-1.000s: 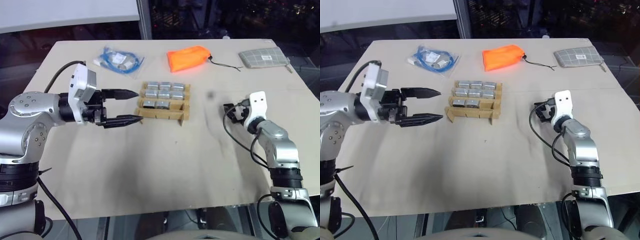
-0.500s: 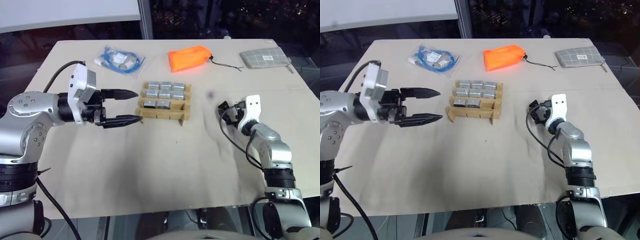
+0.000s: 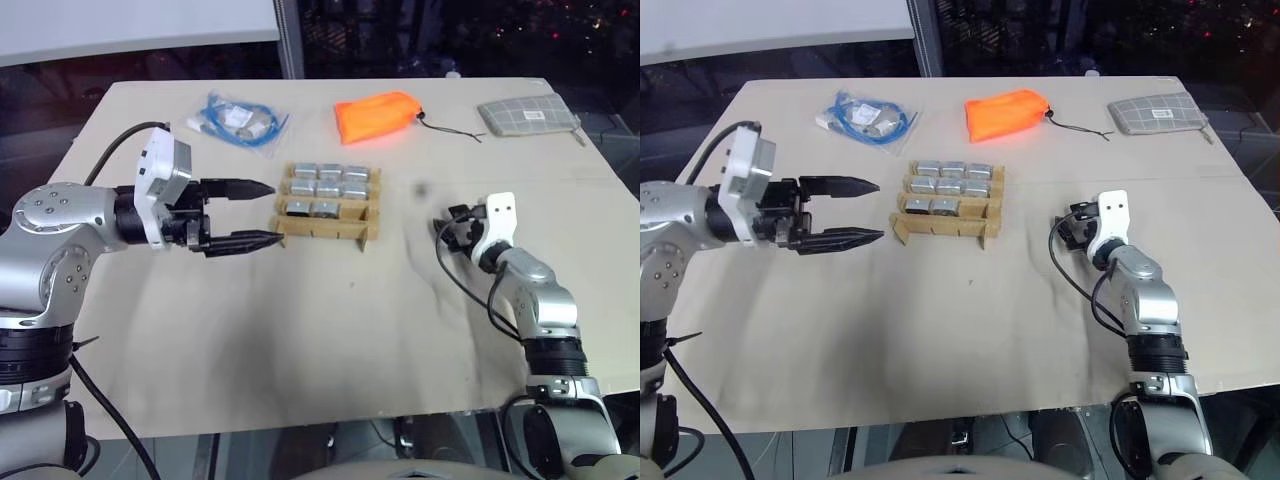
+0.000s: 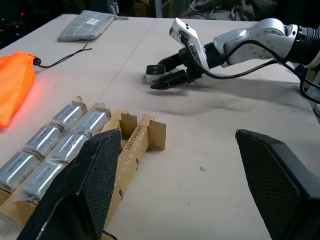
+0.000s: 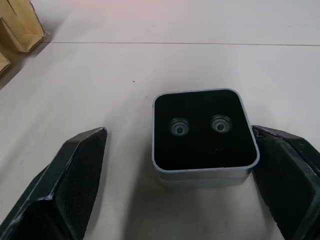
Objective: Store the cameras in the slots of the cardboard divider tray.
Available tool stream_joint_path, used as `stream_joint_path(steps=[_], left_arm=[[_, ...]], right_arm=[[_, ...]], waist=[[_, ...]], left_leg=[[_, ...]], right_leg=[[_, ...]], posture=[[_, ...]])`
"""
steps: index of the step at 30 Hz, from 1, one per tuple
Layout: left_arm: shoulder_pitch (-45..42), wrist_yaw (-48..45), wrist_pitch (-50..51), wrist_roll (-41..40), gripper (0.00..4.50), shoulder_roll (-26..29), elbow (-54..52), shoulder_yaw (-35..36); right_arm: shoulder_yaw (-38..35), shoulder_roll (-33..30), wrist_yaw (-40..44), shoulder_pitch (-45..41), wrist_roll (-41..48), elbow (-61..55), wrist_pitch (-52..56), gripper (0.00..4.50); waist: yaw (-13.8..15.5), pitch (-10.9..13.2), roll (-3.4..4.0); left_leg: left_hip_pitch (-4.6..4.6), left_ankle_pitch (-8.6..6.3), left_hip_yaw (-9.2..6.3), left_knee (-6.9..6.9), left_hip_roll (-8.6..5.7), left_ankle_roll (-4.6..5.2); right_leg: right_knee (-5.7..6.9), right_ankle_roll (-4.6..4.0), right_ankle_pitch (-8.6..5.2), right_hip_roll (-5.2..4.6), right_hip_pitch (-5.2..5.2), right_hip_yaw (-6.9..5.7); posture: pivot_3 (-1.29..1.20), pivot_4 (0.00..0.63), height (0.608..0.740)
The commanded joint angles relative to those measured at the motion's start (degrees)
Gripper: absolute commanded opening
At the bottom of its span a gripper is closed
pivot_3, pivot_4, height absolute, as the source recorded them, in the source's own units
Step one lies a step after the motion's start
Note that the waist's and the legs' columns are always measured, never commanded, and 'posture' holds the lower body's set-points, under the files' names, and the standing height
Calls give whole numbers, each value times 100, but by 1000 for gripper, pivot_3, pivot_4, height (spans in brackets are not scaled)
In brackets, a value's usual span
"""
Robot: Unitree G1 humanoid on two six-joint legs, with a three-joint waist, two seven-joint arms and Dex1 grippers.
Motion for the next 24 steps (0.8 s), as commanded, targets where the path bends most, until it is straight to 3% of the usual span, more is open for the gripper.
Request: stream_joint_path(steps=[1,3,7,14,20,24], left_arm=[[-10,-4,-7,-7,3780,104,-90,218],[-7,0,-5,-6,3780,108,-94,217],[-8,-8,0,-14,3780,107,-92,204],[-105,10,33,-57,3780,8,-53,116],[-418,1056,1086,-827,3780,-1232,-157,-199],[-609,1995,1771,-1060,3780,-1994,105,-176]], right_arm=[[9,-18,-43,-74,-11,-18,-190,4243],[44,-19,-39,-83,-39,31,-248,3648],[82,-19,-51,-106,-80,80,-306,1997],[328,-240,344,72,-69,-646,-369,1983],[1239,-707,1426,256,-163,-2199,-1026,1983],[1799,-880,1681,182,-586,-2574,-1632,1983]], waist=[[0,0,0],[0,0,0],[-6,0,0],[1,2,3],[31,4,4],[25,4,-5]], left_leg=[[0,0,0,0,0,0],[0,0,0,0,0,0],[0,0,0,0,0,0],[-2,0,0,0,0,0],[-6,0,-5,5,-1,1],[-6,0,-12,11,-3,1]], right_leg=[[0,0,0,0,0,0],[0,0,0,0,0,0],[0,0,0,1,0,0],[0,0,0,0,-2,0],[-1,1,0,0,-1,-1],[3,1,0,-1,2,-5]], posture=[[0,150,740],[0,150,740],[0,150,740],[0,150,740],[0,150,740],[0,150,740]])
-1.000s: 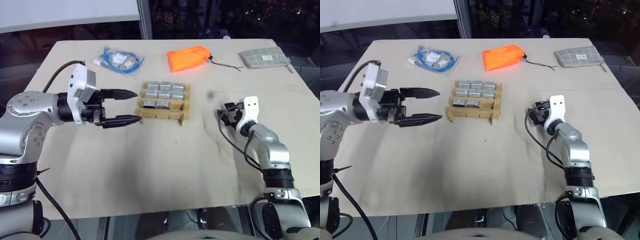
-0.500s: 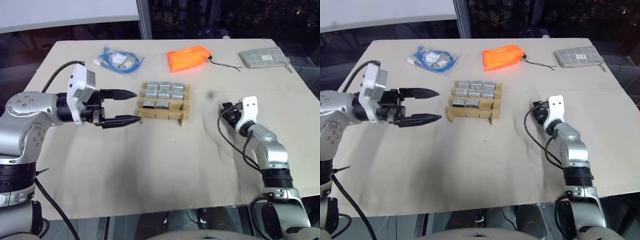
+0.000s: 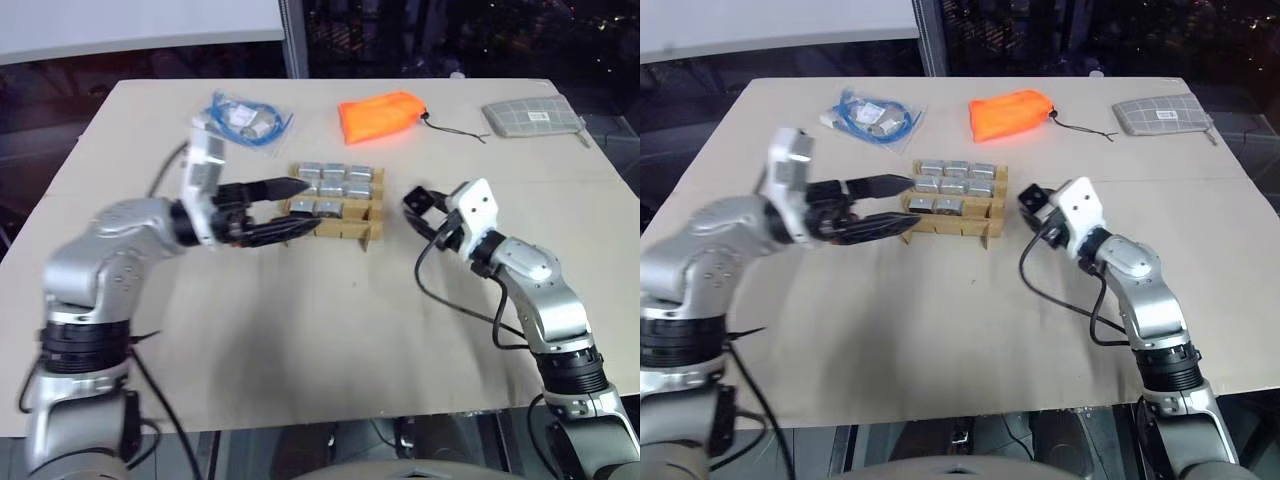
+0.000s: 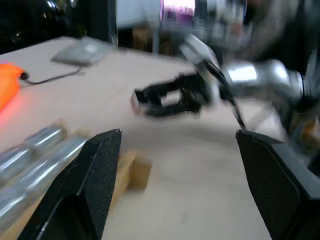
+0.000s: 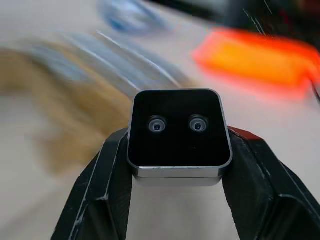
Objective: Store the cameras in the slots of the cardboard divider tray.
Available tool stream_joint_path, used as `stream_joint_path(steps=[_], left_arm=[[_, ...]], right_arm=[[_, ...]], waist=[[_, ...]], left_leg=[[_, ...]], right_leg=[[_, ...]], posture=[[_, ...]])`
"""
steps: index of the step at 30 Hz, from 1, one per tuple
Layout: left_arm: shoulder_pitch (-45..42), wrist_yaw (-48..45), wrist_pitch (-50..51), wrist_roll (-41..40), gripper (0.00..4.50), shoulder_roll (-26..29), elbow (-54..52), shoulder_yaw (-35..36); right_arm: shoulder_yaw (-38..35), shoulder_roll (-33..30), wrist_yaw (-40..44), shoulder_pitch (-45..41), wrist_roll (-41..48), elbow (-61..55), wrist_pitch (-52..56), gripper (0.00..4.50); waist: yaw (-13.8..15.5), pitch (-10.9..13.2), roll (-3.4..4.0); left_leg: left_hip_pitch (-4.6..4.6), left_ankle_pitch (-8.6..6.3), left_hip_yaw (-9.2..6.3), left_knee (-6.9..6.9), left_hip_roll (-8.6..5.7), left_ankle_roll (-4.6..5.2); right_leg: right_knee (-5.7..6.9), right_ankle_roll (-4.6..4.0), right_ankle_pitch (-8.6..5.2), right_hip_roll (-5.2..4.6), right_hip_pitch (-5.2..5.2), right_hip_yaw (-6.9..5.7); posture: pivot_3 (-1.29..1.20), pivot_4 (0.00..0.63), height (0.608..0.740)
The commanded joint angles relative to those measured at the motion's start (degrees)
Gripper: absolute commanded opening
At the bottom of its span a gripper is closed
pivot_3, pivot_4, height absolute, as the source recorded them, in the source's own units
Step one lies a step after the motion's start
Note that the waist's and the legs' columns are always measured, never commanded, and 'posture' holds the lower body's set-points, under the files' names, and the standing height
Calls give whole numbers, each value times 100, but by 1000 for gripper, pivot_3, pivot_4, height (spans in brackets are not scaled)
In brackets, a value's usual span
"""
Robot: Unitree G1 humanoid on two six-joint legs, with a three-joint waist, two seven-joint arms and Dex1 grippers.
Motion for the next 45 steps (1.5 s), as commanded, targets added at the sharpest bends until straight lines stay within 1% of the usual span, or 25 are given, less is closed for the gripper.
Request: stream_joint_path(steps=[1,3,5,8,11,15,20,23,24,27,28,30,31,33,34,35,36,38,40,43,45], left_arm=[[-258,762,535,-340,3780,-389,142,155],[-373,1118,900,-670,3780,-688,267,289],[-461,1403,1173,-876,3780,-868,388,388],[-516,1684,1605,-1291,3780,-1020,431,559],[-474,1769,1914,-1450,3780,-991,344,512],[-516,1841,2051,-1558,3780,-1003,364,533],[-595,1864,2103,-1666,3780,-1029,380,534],[-634,1838,2100,-1721,2982,-1022,427,561],[-639,1815,2098,-1727,2577,-1014,430,556],[-633,1779,2139,-1819,1159,-1012,412,558],[-627,1767,2151,-1827,908,-1009,397,547],[-624,1755,2150,-1801,890,-1011,380,520],[-635,1773,2147,-1807,889,-1033,395,528],[-657,1795,2142,-1817,888,-1060,407,535],[-672,1818,2132,-1826,835,-1088,423,548],[-686,1831,2129,-1826,730,-1106,436,550],[-701,1806,2094,-1777,731,-1106,436,520],[-728,1766,2009,-1681,731,-1114,433,475],[-828,1661,1819,-1530,731,-1132,467,407],[-1073,1225,1356,-1069,731,-1020,577,139],[-1283,690,925,-547,731,-811,701,-245]], right_arm=[[397,-159,188,-115,-452,-356,-713,1983],[657,-211,154,-206,-874,-299,-1297,1983],[780,-232,40,-345,-1250,-129,-1950,1983],[855,-242,-145,-499,-1656,118,-2575,1983],[907,-192,-344,-681,-1968,358,-3135,1983],[961,-85,-446,-783,-2148,527,-3534,1983],[1003,40,-444,-779,-2193,565,-3670,1983],[983,69,-428,-748,-2194,569,-3669,1983],[974,77,-426,-743,-2192,573,-3665,1983],[940,87,-427,-737,-2175,574,-3632,1983],[925,90,-436,-741,-2153,572,-3604,1983],[907,97,-445,-745,-2119,557,-3536,1983],[901,94,-438,-743,-2115,525,-3462,1983],[880,119,-429,-733,-2065,429,-3307,3049],[866,140,-420,-718,-2035,378,-3186,3346],[851,162,-395,-689,-1996,317,-2986,3853],[850,154,-293,-649,-1938,234,-2656,4384],[838,114,-126,-595,-1814,103,-2250,4384],[651,-14,173,-444,-1348,-179,-1533,4384],[285,-581,1003,-200,-268,-837,45,4384],[-78,-1099,1358,-189,272,-1200,977,4384]], waist=[[-5,1,-3],[-4,2,-4],[-4,2,-5],[-14,3,-5],[-11,3,-5],[-7,3,-5],[-7,3,-5],[-7,3,-5],[-7,3,-5],[-9,3,-5],[-9,3,-5],[-8,3,-5],[-8,3,-5],[-4,2,-5],[-3,3,-5],[-4,3,-5],[-5,3,-5],[-3,3,-5],[11,2,-5],[51,3,-6],[76,4,-7]], left_leg=[[0,0,-1,1,0,0],[1,0,-1,3,-1,0],[1,0,0,4,-1,0],[1,1,-1,7,-2,-1],[1,1,-2,7,-1,-2],[2,2,-2,8,-1,-3],[2,2,-2,8,-2,-4],[3,3,-2,8,-2,-4],[3,3,-3,8,-2,-5],[2,3,-3,8,-2,-5],[3,3,-3,8,-2,-5],[4,3,-3,7,-2,-5],[4,4,-3,8,-2,-6],[4,4,-3,8,-2,-6],[4,4,-3,8,-2,-6],[3,4,-4,8,-3,-6],[3,4,-4,8,-3,-6],[3,4,-5,8,-3,-6],[3,3,-5,8,-3,-6],[-1,3,-11,10,-7,-5],[-2,3,-12,12,-10,-4]], right_leg=[[2,0,0,0,0,0],[2,0,0,0,0,-1],[3,0,0,-2,0,0],[4,0,0,-2,0,0],[5,0,0,-3,0,-2],[5,-1,0,-5,1,-3],[4,-1,0,-5,2,-4],[5,-1,0,-5,2,-4],[5,-1,1,-5,2,-4],[5,-1,1,-5,3,-4],[4,-1,1,-5,3,-4],[5,-1,1,-5,3,-4],[5,-1,1,-5,3,-4],[5,-1,1,-6,3,-4],[6,-1,1,-6,4,-4],[5,-1,1,-6,4,-5],[6,-1,1,-6,4,-5],[6,-2,1,-6,4,-5],[5,-1,1,-6,4,-6],[3,-2,1,-8,8,-13],[1,-2,1,-10,9,-14]], posture=[[0,150,740],[0,150,740],[0,150,740],[0,150,740],[0,150,740],[0,150,740],[0,150,740],[0,150,740],[0,150,740],[0,150,740],[0,150,740],[0,150,740],[0,150,740],[0,150,740],[0,150,740],[0,150,740],[0,150,740],[0,150,740],[0,150,740],[0,150,740],[0,150,740]])
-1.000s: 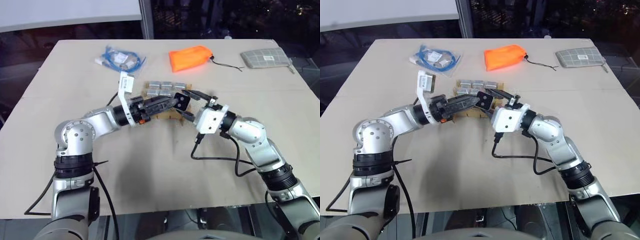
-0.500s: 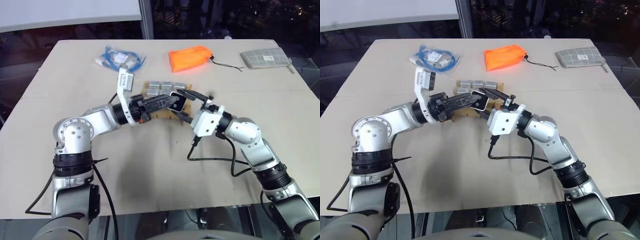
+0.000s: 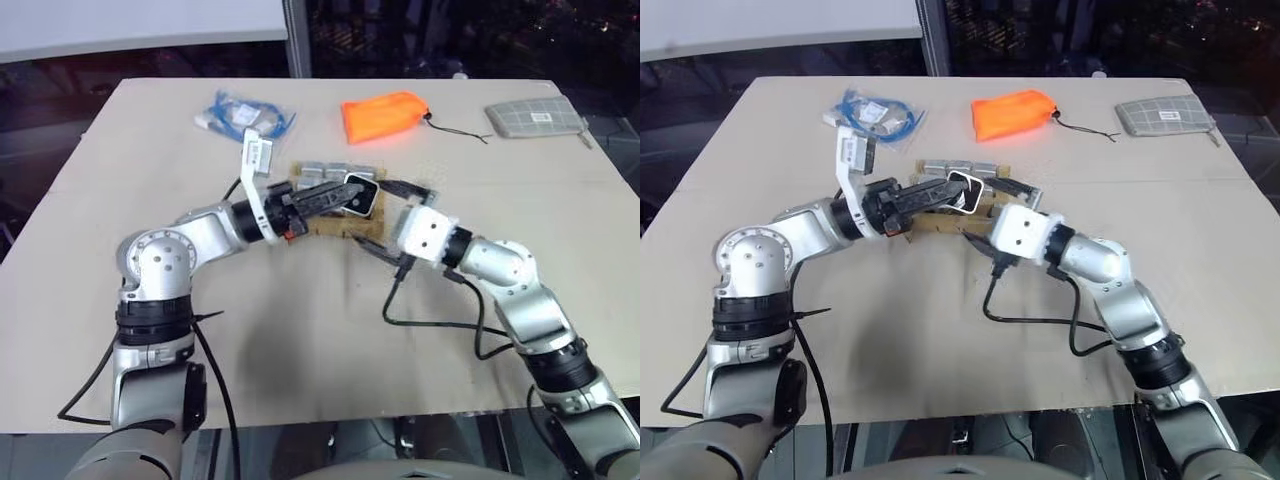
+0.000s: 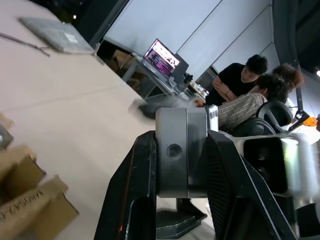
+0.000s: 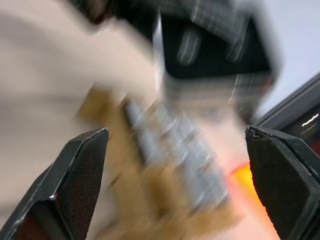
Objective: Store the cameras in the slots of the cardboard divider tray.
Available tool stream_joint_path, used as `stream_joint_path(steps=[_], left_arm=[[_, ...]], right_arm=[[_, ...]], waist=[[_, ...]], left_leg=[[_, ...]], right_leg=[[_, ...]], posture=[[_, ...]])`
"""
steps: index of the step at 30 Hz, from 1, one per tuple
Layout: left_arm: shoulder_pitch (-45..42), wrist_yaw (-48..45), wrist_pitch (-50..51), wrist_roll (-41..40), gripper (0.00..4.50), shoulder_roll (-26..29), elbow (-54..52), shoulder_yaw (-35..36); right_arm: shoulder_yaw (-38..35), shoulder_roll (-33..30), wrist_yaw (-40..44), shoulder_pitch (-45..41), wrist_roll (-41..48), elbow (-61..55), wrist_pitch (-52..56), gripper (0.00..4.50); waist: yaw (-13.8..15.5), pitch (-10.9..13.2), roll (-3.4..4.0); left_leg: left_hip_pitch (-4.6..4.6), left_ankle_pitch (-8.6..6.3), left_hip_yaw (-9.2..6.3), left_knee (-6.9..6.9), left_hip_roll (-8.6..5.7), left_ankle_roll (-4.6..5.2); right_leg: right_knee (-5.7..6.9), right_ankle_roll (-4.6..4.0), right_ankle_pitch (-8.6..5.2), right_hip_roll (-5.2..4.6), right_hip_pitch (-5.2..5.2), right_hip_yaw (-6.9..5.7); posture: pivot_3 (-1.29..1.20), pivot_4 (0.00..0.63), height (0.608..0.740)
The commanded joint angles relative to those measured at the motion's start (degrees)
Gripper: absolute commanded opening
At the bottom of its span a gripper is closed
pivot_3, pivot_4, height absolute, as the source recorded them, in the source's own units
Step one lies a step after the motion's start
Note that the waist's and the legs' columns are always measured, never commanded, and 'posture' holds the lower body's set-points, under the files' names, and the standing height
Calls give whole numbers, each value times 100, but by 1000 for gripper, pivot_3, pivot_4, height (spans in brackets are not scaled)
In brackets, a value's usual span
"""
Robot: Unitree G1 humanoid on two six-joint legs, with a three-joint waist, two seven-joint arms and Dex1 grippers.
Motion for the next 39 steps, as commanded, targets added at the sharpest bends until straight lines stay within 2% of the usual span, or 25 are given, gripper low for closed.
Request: stream_joint_path(steps=[1,5,10,13,17,24,35,39], left_arm=[[-453,-1034,-1087,1057,731,406,149,-690],[-973,-2256,-2887,2779,731,726,1010,-1893],[-1832,-3143,-4614,4203,731,518,2681,-2721],[-2509,-3318,-5546,4769,731,235,3899,-2843],[-3232,-3511,-6299,5109,731,-75,5098,-2742],[-3685,-3725,-7005,5660,731,-336,6086,-2786],[-3978,-3844,-7334,6302,731,-521,6563,-2817],[-4074,-4084,-7170,6378,731,-682,6778,-2772]], right_arm=[[-875,-732,585,-100,1125,-842,1703,4384],[-1672,-1561,808,-238,2406,-1489,3657,4384],[-2372,-1605,260,-796,3629,-1877,5292,4384],[-2531,-1694,-55,-983,4048,-2056,6063,4384],[-2779,-1716,-540,-1205,4369,-2150,6986,4384],[-3092,-1400,-1166,-1464,4528,-2081,7923,4384],[-3139,-1285,-1521,-1489,4794,-2091,7942,4384],[-3122,-1230,-1605,-1519,4824,-2070,7942,4384]], waist=[[9,1,-1],[22,0,3],[45,2,0],[99,3,-2],[113,3,-3],[73,4,-2],[78,4,-3],[77,4,-3]], left_leg=[[0,0,0,0,0,0],[5,0,6,-5,2,1],[-6,-11,14,-10,6,19],[-16,-11,8,-8,4,19],[-91,-12,0,25,-1,21],[-95,-16,-2,16,-2,28],[-96,-17,-16,16,-2,30],[-96,-17,-16,16,-2,30]], right_leg=[[-2,0,0,1,1,-1],[-1,-1,-1,8,0,0],[-12,-2,-1,15,-6,1],[-21,-1,-1,11,-10,1],[-23,1,1,3,-47,-42],[-28,2,0,2,-56,-39],[-25,2,1,1,-57,-36],[-23,2,0,1,-58,-36]], posture=[[0,150,740],[0,150,740],[0,150,740],[0,150,740],[0,150,740],[0,150,740],[0,150,740],[0,150,740]])
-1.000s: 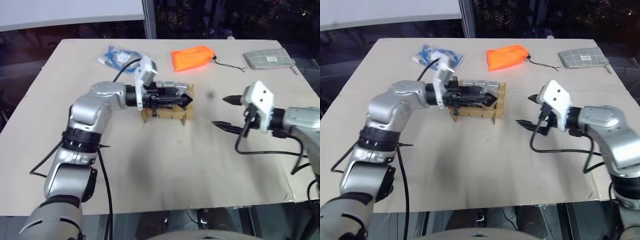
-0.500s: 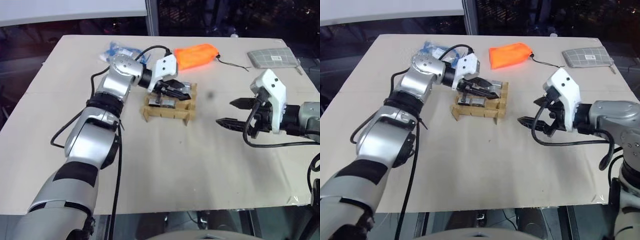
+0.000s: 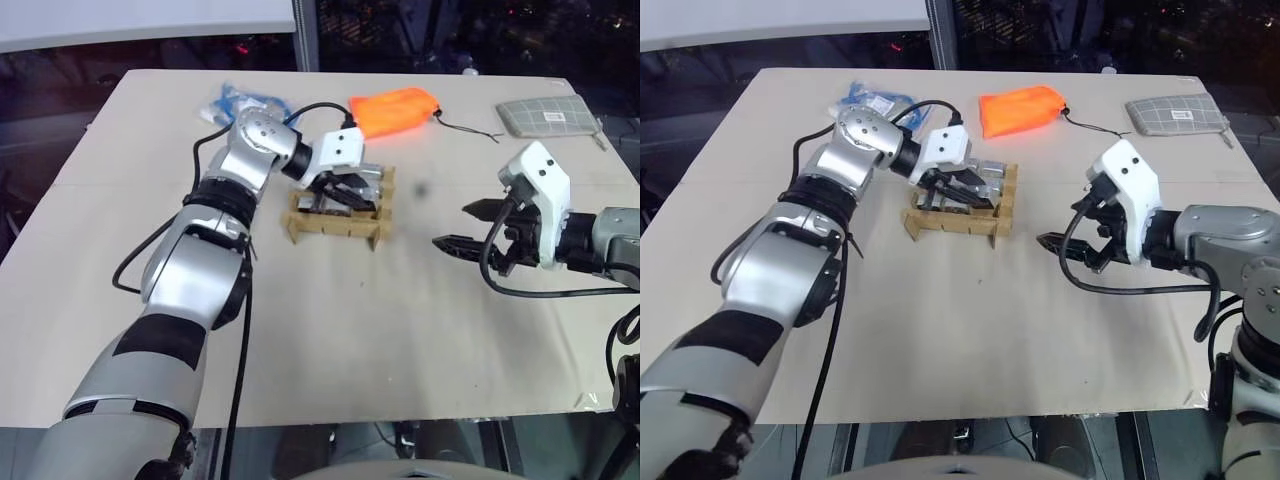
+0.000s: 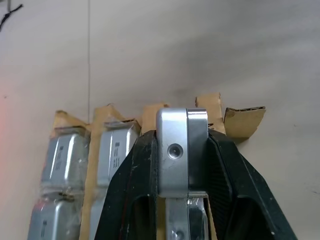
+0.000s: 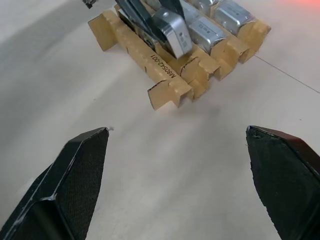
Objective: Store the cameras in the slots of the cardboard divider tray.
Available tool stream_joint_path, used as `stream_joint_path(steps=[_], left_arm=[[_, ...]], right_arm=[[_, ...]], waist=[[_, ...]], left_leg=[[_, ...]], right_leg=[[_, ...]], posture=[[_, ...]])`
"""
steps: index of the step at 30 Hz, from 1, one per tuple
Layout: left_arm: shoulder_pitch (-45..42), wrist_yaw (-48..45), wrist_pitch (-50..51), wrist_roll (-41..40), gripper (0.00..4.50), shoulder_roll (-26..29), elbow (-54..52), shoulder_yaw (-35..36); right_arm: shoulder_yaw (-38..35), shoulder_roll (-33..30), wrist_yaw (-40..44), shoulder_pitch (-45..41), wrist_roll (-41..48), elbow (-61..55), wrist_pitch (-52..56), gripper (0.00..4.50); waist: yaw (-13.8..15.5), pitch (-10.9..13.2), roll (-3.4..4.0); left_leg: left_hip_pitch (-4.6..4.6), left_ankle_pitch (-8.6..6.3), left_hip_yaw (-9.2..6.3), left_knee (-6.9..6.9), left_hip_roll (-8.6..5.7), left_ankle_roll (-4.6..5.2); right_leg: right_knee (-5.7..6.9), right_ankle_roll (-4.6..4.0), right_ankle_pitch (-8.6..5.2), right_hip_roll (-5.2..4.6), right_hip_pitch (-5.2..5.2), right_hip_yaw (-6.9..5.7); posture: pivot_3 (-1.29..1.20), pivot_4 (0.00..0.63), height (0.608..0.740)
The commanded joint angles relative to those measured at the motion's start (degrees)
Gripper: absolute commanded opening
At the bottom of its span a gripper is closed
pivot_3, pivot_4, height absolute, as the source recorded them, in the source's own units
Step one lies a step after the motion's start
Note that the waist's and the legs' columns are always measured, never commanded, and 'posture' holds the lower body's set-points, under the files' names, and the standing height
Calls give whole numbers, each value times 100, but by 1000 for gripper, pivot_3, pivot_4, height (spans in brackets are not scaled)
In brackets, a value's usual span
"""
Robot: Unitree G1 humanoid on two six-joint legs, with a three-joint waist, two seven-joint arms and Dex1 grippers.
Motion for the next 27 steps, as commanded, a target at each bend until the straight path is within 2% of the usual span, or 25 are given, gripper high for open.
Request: stream_joint_path(steps=[1,6,16,23,27], left_arm=[[-275,-241,104,70,731,-91,130,91],[-433,-419,343,349,731,-183,365,-38],[-529,225,44,936,731,-207,601,-135],[-405,-150,-32,1132,731,-173,633,-192],[-372,-39,-93,1232,731,-150,643,-192]], right_arm=[[-189,38,-80,-158,88,-108,36,4384],[-209,116,-180,-142,108,-132,36,4384],[-227,163,-361,-66,142,-225,37,4384],[-224,157,-406,-61,158,-253,16,4384],[-201,121,-410,-54,158,-256,-10,4384]], waist=[[-1,0,0],[-1,0,0],[-7,0,0],[-62,0,0],[-99,0,0]], left_leg=[[0,0,0,0,0,0],[0,0,-1,0,0,0],[5,0,-3,0,1,1],[4,-1,0,1,2,2],[4,-1,1,1,2,2]], right_leg=[[0,0,0,0,0,0],[3,0,0,0,0,1],[8,0,0,0,0,5],[12,0,0,1,-6,10],[12,0,0,1,-6,11]], posture=[[0,150,740],[0,150,740],[0,150,740],[0,150,740],[0,150,740]])
